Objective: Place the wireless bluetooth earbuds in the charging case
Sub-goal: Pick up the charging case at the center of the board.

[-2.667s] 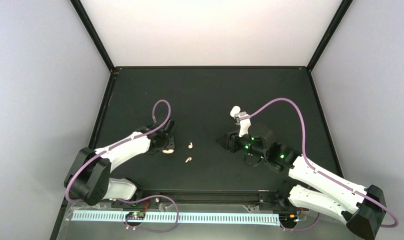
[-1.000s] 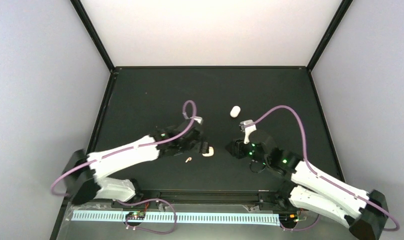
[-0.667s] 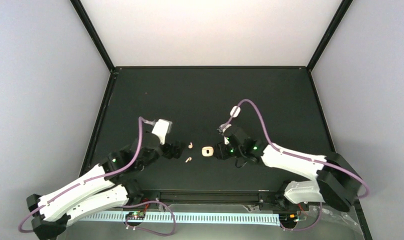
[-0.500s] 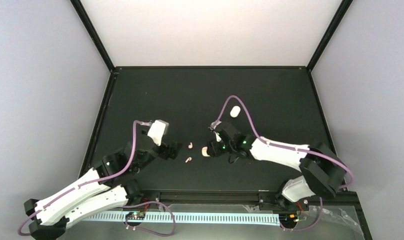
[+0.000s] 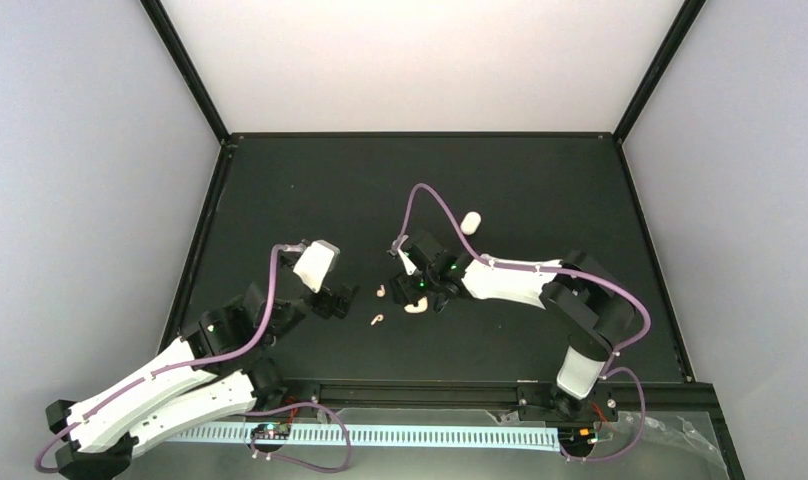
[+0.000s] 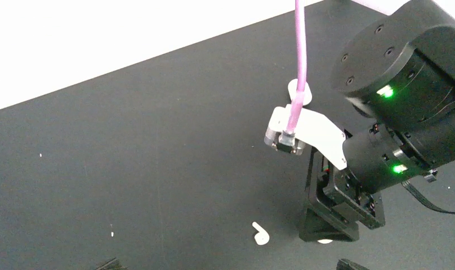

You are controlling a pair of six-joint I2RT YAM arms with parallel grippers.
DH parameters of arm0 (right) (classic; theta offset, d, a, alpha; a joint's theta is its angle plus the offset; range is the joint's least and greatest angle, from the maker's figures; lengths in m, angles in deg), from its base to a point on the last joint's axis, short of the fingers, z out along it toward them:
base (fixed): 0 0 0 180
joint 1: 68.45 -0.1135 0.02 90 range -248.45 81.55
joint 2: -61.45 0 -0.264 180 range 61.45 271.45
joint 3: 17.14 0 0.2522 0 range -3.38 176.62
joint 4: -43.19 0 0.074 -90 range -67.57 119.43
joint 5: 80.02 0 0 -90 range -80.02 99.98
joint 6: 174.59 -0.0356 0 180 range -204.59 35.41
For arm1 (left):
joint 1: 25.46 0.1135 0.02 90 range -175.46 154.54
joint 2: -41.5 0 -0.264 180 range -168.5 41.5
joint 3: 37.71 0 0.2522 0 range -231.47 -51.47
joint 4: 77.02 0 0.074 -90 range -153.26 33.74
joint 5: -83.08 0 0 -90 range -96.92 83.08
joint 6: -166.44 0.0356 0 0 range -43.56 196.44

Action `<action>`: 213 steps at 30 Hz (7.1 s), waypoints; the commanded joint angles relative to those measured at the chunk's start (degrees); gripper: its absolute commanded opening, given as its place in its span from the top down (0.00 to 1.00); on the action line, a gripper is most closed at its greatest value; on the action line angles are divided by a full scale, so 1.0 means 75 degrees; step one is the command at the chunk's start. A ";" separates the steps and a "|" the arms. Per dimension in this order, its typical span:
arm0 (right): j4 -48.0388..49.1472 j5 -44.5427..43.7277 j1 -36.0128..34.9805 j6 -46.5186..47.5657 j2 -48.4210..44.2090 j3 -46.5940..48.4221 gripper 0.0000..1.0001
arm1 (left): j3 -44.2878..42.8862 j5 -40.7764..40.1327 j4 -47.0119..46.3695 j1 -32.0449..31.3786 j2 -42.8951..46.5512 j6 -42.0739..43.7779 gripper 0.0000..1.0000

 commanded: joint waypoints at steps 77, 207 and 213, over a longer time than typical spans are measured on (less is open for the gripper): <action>-0.0425 -0.1014 -0.1093 0.2321 -0.6516 -0.2120 0.70 | -0.1896 0.4266 -0.2317 0.0080 -0.3130 -0.2212 0.03; 0.1986 0.3349 -0.0824 -0.1112 -0.5621 0.0468 0.87 | 0.0690 0.7844 -0.7530 0.1334 -0.0167 -0.2749 0.66; 0.1834 0.3309 -0.0818 -0.0992 -0.5627 0.0468 0.87 | 0.0646 0.7935 -0.7548 0.1333 -0.0166 -0.2761 0.65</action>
